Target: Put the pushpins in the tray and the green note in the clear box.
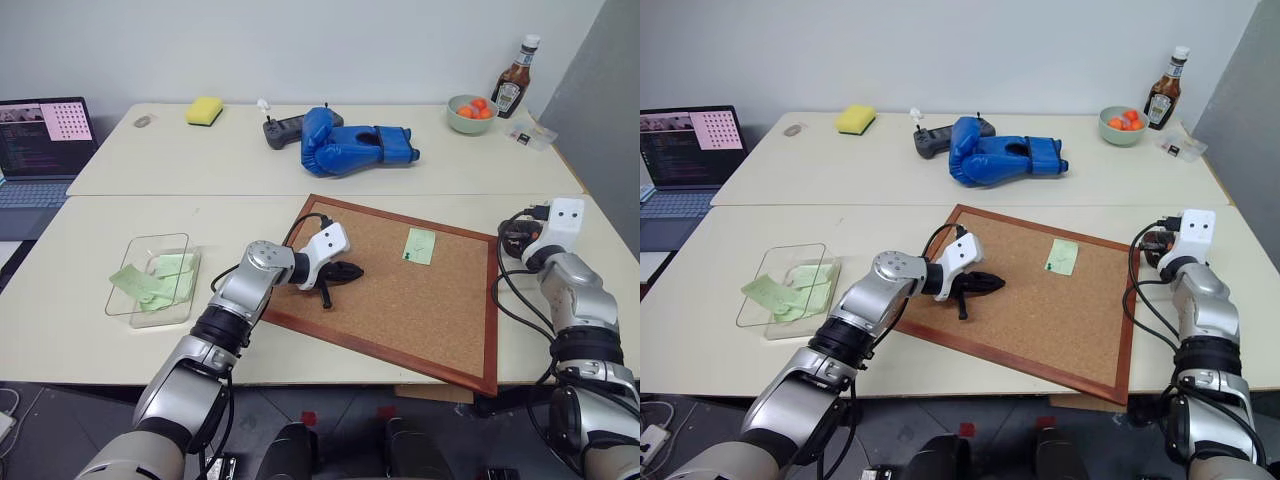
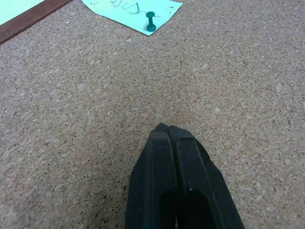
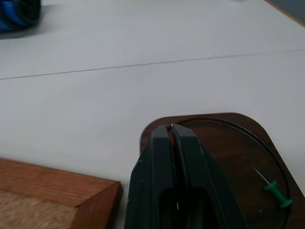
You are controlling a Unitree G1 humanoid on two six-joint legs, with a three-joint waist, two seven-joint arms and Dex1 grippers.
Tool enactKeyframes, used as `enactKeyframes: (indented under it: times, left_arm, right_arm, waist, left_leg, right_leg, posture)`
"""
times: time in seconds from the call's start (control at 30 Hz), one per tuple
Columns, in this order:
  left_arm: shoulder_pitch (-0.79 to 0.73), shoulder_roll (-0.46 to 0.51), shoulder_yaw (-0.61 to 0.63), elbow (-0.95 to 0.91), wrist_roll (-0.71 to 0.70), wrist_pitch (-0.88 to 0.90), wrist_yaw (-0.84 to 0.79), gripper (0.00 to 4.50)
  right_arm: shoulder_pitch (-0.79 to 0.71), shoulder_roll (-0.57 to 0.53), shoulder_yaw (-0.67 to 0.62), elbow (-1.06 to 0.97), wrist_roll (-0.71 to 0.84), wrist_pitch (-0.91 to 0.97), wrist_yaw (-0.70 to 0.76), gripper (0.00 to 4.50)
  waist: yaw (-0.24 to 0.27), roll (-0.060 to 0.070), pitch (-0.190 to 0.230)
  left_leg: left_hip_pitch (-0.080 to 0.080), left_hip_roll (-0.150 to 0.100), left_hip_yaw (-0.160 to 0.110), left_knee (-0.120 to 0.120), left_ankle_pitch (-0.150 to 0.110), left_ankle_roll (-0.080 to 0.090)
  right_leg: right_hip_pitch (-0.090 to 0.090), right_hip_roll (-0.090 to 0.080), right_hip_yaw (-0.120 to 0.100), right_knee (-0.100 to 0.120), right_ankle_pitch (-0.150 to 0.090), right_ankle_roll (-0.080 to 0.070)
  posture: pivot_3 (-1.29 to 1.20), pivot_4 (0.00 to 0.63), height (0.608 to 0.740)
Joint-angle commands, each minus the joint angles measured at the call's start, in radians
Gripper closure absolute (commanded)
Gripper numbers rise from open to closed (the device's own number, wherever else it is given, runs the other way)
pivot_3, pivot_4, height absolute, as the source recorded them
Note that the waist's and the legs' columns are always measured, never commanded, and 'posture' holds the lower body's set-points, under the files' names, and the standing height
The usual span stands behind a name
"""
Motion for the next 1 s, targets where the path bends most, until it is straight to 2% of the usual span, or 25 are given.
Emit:
enactKeyframes:
  times: [0.03,0.27,0.3,0.37,0.5,0.63,0.87,1.0]
  left_arm:
    - [0.026,0.004,-0.024,0.004,0.034,0.027,0.005,4.5]
    - [0.039,0.006,-0.02,-0.008,0.031,0.035,0.013,4.5]
    - [0.039,0.005,-0.02,-0.008,0.031,0.035,0.014,4.5]
    - [0.038,0.004,-0.02,-0.007,0.03,0.034,0.014,4.5]
    - [0.031,-0.002,-0.022,0.006,0.032,0.029,0.014,4.5]
    - [0.025,-0.008,-0.024,0.013,0.032,0.028,0.014,4.5]
    - [0.019,-0.012,-0.025,0.022,0.034,0.023,0.012,4.5]
    - [0.017,-0.01,-0.022,0.025,0.035,0.021,0.01,4.5]
  right_arm:
    - [-0.048,-0.021,-0.019,0.034,0.0,-0.039,-0.011,3.78]
    - [-0.059,-0.032,-0.014,0.059,-0.018,-0.061,-0.03,2.4]
    - [-0.057,-0.033,-0.013,0.054,-0.018,-0.06,-0.031,2.05]
    - [-0.051,-0.034,-0.013,0.041,-0.017,-0.056,-0.032,1.71]
    - [-0.037,-0.034,-0.012,0.004,-0.015,-0.052,-0.031,0.73]
    - [-0.019,-0.03,-0.009,-0.053,-0.012,-0.054,-0.022,0.02]
    - [0.084,-0.001,0.106,-0.285,0.04,-0.071,0.239,0.02]
    - [0.188,0.022,0.203,-0.484,0.138,-0.051,0.464,0.02]
  waist:
    - [0.0,0.0,0.0]
    - [0.0,0.0,0.0]
    - [0.0,0.0,0.0]
    - [0.0,0.0,0.0]
    - [-0.001,0.0,0.0]
    - [0.0,0.0,0.0]
    - [0.0,0.0,0.0]
    - [0.002,0.0,0.0]
  left_leg:
    - [0.0,0.0,0.0,0.0,0.0,0.0]
    - [0.0,0.0,0.0,0.0,0.0,0.0]
    - [0.0,0.0,0.0,0.0,0.0,0.0]
    - [0.0,0.0,0.0,0.0,0.0,0.0]
    - [0.0,0.0,0.0,0.0,0.0,0.0]
    - [0.0,0.0,0.0,0.0,0.0,0.0]
    - [0.0,0.0,0.0,0.0,0.0,0.0]
    - [-0.001,0.0,-0.002,0.0,0.0,0.0]
  right_leg:
    - [0.0,0.0,0.0,0.0,0.0,0.0]
    - [0.0,0.0,0.0,0.0,0.0,0.0]
    - [0.0,0.0,0.0,0.0,0.0,0.0]
    - [0.0,0.0,0.0,0.0,0.0,0.0]
    - [0.0,0.0,0.0,0.0,0.0,0.0]
    - [0.0,0.0,0.0,0.0,0.0,0.0]
    - [0.0,0.0,0.0,0.0,0.0,0.0]
    - [0.001,0.0,-0.001,-0.001,0.0,0.0]
  posture:
    - [0.0,0.15,0.74]
    - [0.0,0.15,0.74]
    - [0.0,0.15,0.74]
    - [0.0,0.15,0.74]
    - [0.0,0.15,0.74]
    - [0.0,0.15,0.74]
    - [0.0,0.15,0.74]
    - [0.0,0.15,0.74]
